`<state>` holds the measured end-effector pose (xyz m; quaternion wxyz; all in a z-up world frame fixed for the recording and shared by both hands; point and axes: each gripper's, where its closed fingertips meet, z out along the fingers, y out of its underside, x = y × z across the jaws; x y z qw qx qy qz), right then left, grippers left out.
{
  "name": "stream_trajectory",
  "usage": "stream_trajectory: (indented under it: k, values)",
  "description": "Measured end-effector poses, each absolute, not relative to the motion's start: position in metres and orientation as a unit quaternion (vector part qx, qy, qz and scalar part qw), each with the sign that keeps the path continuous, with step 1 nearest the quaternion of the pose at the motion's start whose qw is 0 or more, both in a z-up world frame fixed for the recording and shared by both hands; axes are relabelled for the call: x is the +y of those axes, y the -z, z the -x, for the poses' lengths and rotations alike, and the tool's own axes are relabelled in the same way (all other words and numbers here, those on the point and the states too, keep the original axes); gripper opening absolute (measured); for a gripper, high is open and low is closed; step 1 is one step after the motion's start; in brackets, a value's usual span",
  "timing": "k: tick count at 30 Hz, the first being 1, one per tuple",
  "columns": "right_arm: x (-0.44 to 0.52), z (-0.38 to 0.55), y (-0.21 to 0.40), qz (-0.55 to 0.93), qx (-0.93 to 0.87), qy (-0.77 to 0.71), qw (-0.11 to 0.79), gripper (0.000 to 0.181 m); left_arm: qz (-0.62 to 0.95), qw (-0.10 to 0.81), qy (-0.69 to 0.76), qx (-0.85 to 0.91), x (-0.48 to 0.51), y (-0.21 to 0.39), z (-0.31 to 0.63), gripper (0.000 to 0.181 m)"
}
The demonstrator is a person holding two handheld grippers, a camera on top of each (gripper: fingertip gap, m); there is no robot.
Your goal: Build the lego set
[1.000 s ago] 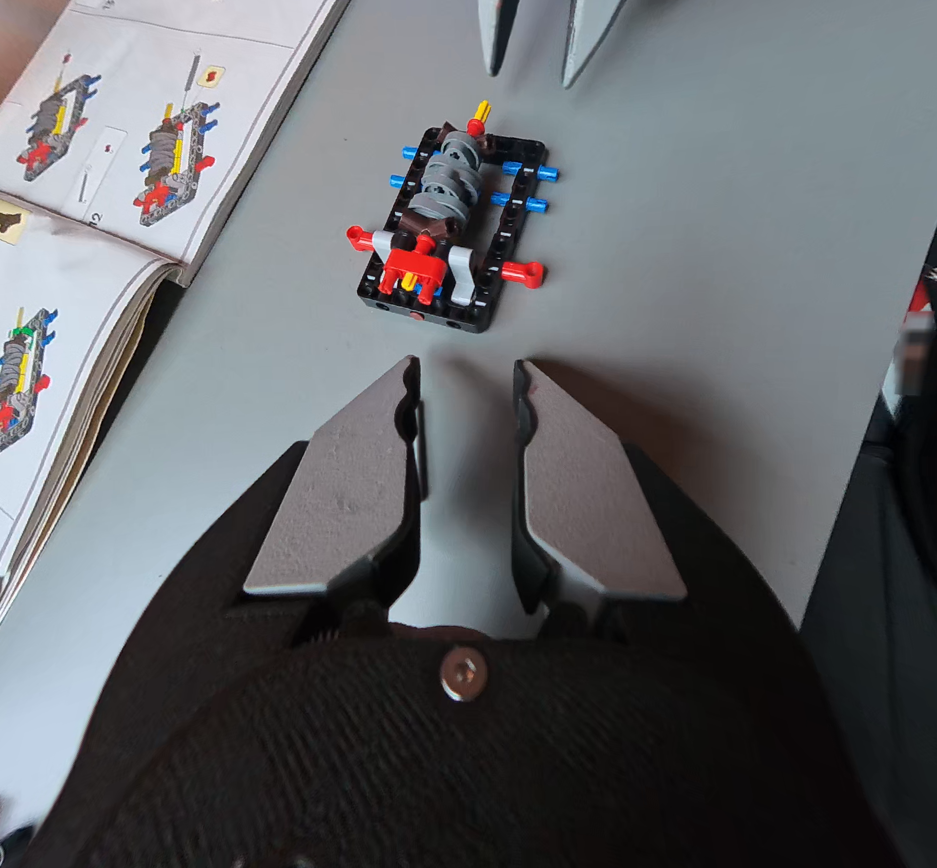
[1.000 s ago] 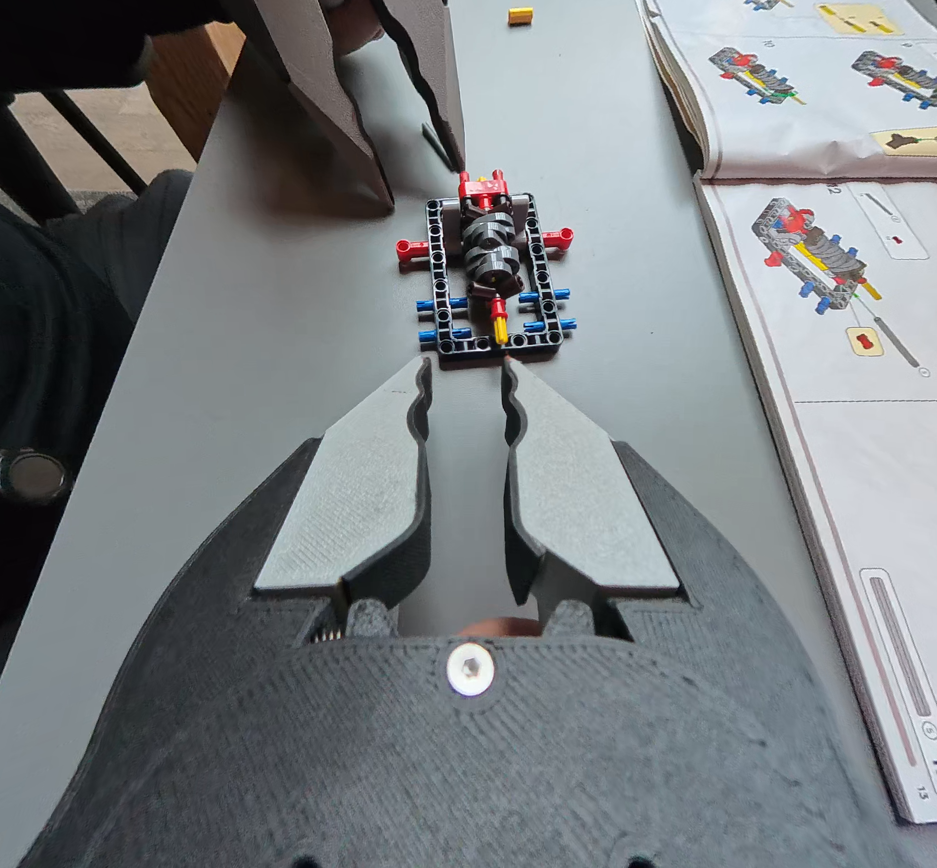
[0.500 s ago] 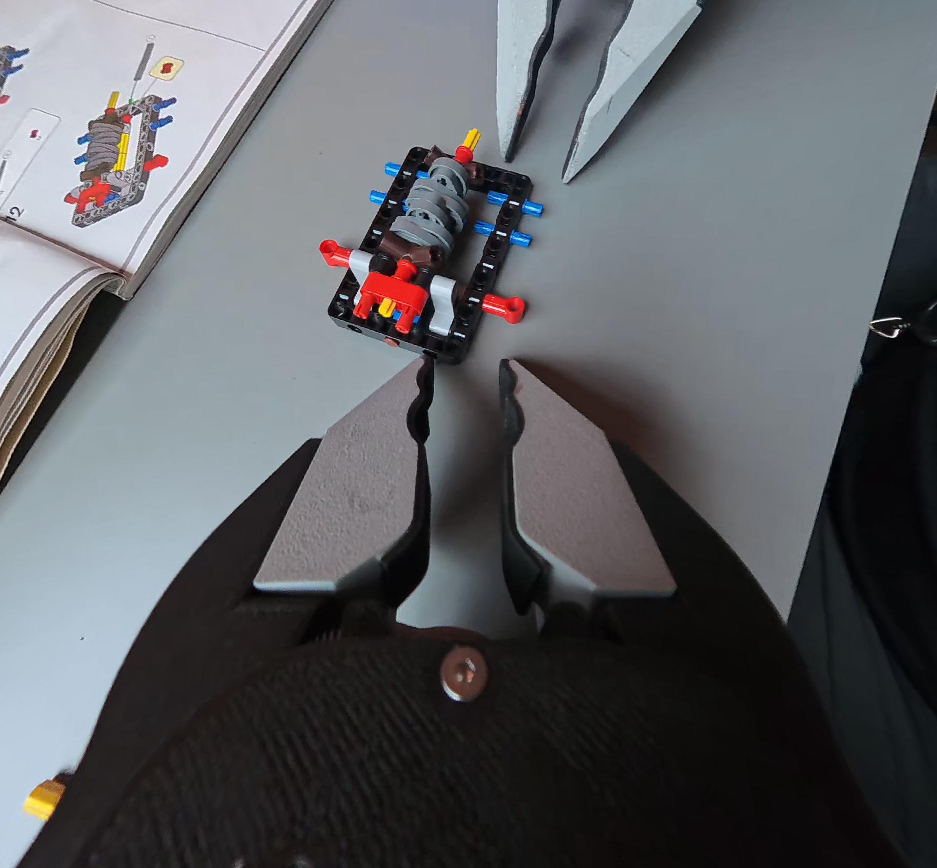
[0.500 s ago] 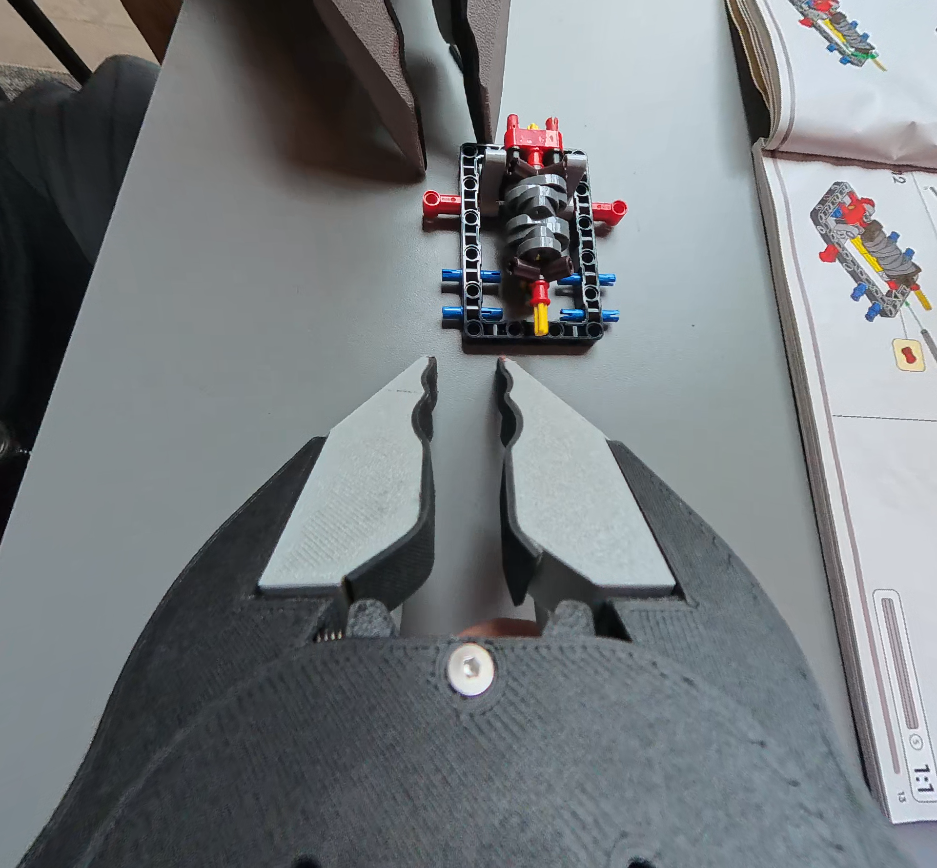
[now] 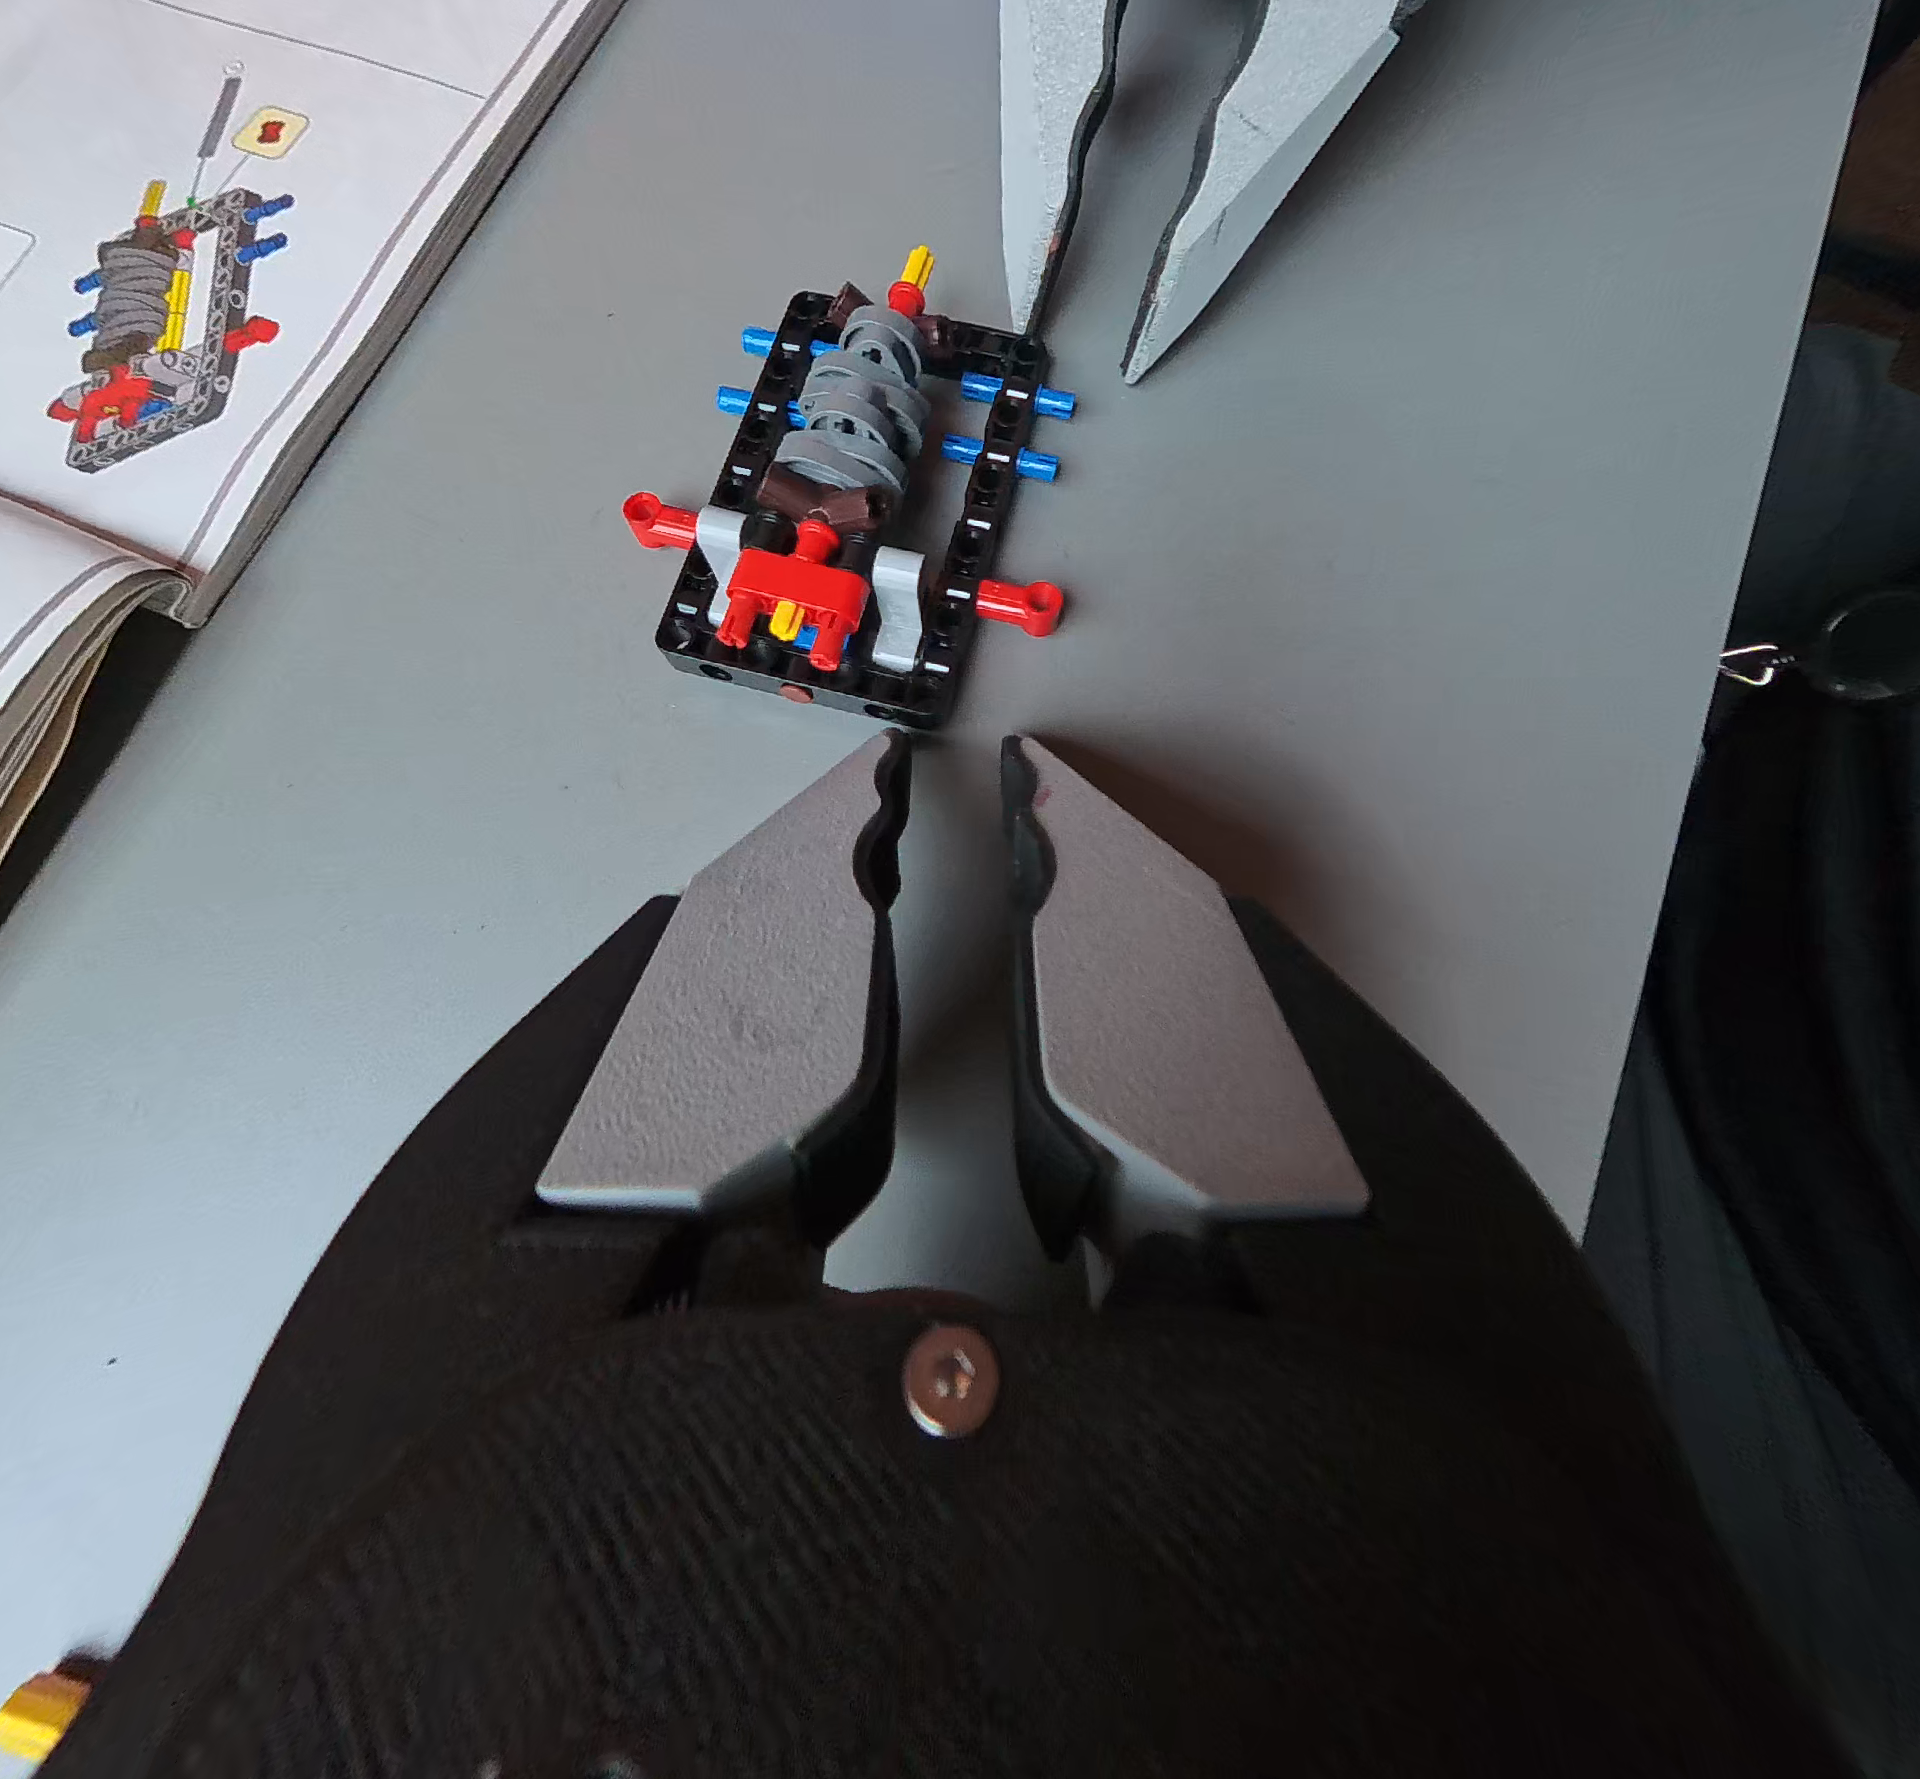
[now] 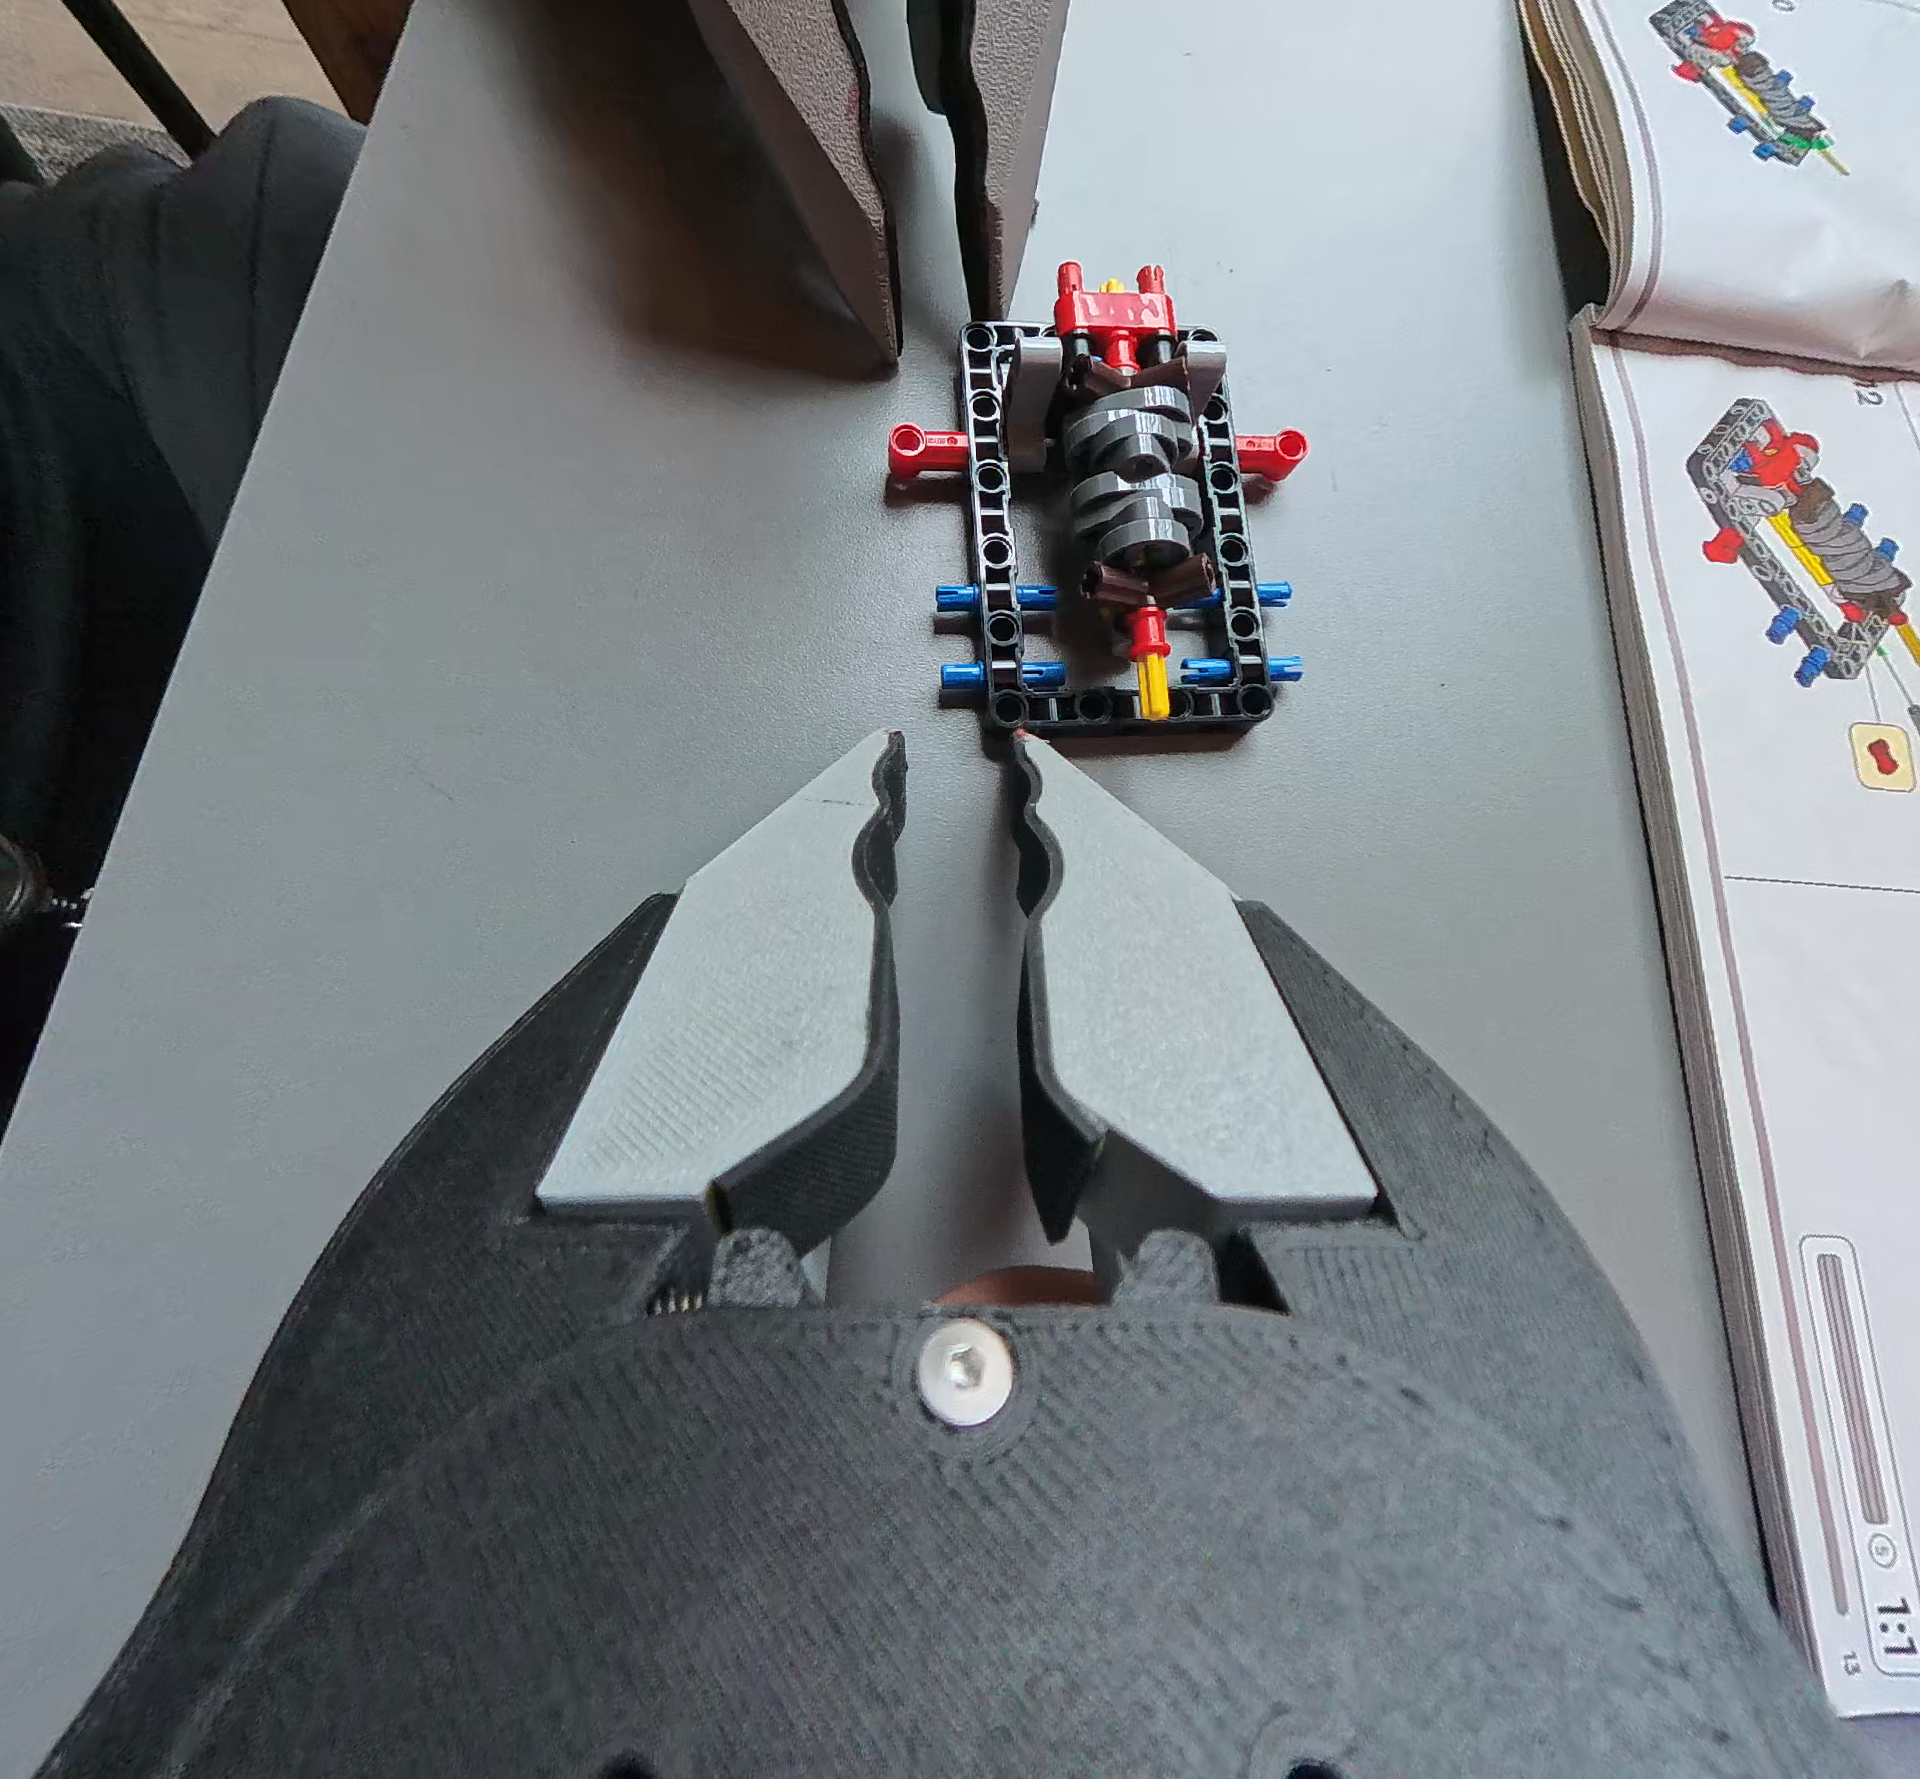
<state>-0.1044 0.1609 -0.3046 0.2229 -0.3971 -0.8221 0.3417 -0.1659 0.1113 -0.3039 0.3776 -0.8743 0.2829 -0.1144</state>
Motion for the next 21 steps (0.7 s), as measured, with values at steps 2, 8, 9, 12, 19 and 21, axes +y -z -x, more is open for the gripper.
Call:
stream_trajectory:
  k: [2, 8, 9, 12, 19, 21]
  values:
    - [0.1609, 0.1043, 0.3046, 0.397, -0.822, -0.342, 0.223, 0.016, 0.873, 0.379, 0.110, 0.286, 0.1112, 0.3038, 0.1656, 0.015]
    - [0.1605, 0.1042, 0.3046, 0.396, -0.822, -0.343, 0.221, 0.016, 0.872, 0.380, 0.109, 0.288, 0.1110, 0.3038, 0.1652, 0.014]
    - [0.1604, 0.1043, 0.3046, 0.397, -0.822, -0.343, 0.221, 0.016, 0.873, 0.379, 0.111, 0.287, 0.1109, 0.3038, 0.1652, 0.014]
    - [0.1603, 0.1043, 0.3047, 0.397, -0.822, -0.344, 0.220, 0.016, 0.873, 0.378, 0.114, 0.286, 0.1109, 0.3038, 0.1652, 0.014]
    - [0.1601, 0.1043, 0.3047, 0.396, -0.823, -0.344, 0.220, 0.016, 0.874, 0.376, 0.121, 0.282, 0.1110, 0.3041, 0.1653, 0.014]
    - [0.1601, 0.1044, 0.3047, 0.396, -0.823, -0.344, 0.220, 0.016, 0.874, 0.376, 0.121, 0.282, 0.1110, 0.3040, 0.1653, 0.014]
